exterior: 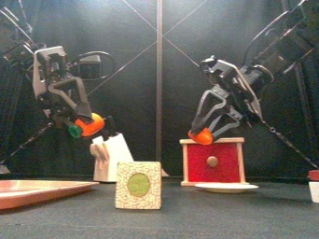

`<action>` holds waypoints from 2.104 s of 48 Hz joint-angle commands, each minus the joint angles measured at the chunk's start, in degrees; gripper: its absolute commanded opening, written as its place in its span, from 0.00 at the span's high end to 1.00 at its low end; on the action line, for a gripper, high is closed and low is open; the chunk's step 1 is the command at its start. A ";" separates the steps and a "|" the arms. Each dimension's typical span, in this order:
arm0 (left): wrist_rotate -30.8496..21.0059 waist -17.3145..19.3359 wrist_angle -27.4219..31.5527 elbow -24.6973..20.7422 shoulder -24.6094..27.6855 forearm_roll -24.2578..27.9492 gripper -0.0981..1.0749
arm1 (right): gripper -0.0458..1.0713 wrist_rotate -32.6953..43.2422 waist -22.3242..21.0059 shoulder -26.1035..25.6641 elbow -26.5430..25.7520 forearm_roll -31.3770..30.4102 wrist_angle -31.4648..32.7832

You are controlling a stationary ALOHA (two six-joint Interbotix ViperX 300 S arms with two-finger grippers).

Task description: Assemble carrot

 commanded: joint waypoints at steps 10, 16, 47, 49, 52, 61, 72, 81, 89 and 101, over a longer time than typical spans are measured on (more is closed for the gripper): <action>0.09 -0.09 -2.02 -2.55 -0.26 1.23 0.27 | 0.30 -0.18 0.26 -0.79 -0.44 -12.57 -0.26; 0.00 -0.18 -3.25 -2.81 0.35 1.32 0.27 | 0.30 -0.09 0.00 -0.88 -0.70 -20.30 -0.26; -0.88 2.72 -25.05 -6.77 3.78 -13.27 0.27 | 0.29 -0.53 -5.80 0.00 -4.22 -39.38 -0.79; -0.88 3.34 -26.72 -6.86 4.48 -16.52 0.27 | 0.29 -0.53 -6.33 0.35 -4.48 -41.22 -0.79; -0.88 4.57 -29.62 -6.77 5.98 -22.24 0.27 | 0.29 -0.53 -6.94 0.88 -5.01 -43.95 -0.88; -2.99 8.35 -39.90 -7.03 10.28 -30.15 0.27 | 0.29 -0.44 -7.12 2.99 -6.86 -50.27 -2.55; -13.80 12.13 -45.44 -7.91 13.45 -29.62 0.27 | 0.29 -0.53 -7.12 4.31 -7.29 -54.05 -4.04; -18.11 14.77 -45.88 -7.73 12.83 -29.18 0.27 | 0.29 -0.62 -7.12 4.22 -7.21 -55.81 -5.89; -21.18 15.91 -46.76 -6.94 11.95 -28.48 0.27 | 0.29 -0.70 -7.91 3.60 -7.56 -56.43 -8.09; -22.24 16.17 -49.22 -5.54 9.76 -27.51 0.27 | 0.29 -0.70 -11.60 3.87 -7.73 -52.03 -15.64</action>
